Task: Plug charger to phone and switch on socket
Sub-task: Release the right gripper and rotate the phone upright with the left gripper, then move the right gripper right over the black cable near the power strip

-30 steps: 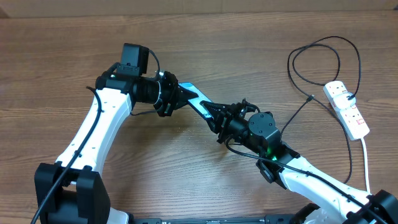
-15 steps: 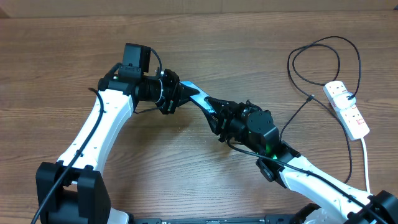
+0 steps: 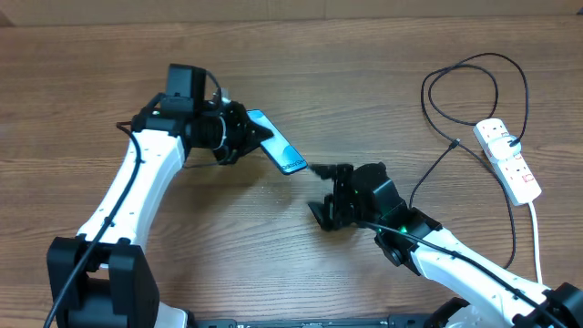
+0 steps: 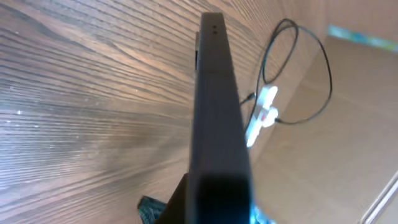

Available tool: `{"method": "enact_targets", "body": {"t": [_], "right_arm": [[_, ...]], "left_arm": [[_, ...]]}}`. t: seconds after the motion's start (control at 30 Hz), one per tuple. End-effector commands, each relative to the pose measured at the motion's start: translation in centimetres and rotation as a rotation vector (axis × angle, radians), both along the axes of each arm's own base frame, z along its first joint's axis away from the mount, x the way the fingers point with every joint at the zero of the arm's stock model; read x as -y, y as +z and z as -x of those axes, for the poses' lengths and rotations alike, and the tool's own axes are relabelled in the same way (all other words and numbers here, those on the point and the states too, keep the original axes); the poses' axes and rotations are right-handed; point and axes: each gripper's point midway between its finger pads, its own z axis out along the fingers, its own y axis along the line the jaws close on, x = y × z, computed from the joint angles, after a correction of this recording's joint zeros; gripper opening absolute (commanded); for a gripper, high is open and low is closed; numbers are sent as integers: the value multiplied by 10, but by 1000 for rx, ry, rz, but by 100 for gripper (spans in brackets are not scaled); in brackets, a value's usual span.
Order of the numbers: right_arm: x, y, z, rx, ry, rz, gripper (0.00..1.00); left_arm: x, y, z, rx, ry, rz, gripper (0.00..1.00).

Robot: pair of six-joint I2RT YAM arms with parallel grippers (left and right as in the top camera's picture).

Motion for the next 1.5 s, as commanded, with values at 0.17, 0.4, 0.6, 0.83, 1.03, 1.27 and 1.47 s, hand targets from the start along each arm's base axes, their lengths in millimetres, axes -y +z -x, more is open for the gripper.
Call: {"method": "enact_targets", "body": {"t": [0.17,0.4,0.6,0.83,1.03,1.27,1.47], "right_arm": [[5,-15,6,472,476,425,100],[7,-16,5,639,639,562,100],[12,-14,2,730,738,660,80],[89,18,-30,515,633,944,77],[170,55,-46,305,474,1178,78],[260,45,-55,102,290,1222,68],[286,5,-68,16,358,1218,63]], "left_arm": [[20,39,43,166,-338,213,4],[14,28,79,173,-486,165,4],[11,24,88,233,-567,142,4],[9,19,88,252,-588,110,4],[8,17,80,305,-599,86,4],[9,18,71,360,-600,75,4],[10,18,67,383,-601,71,4]]}}
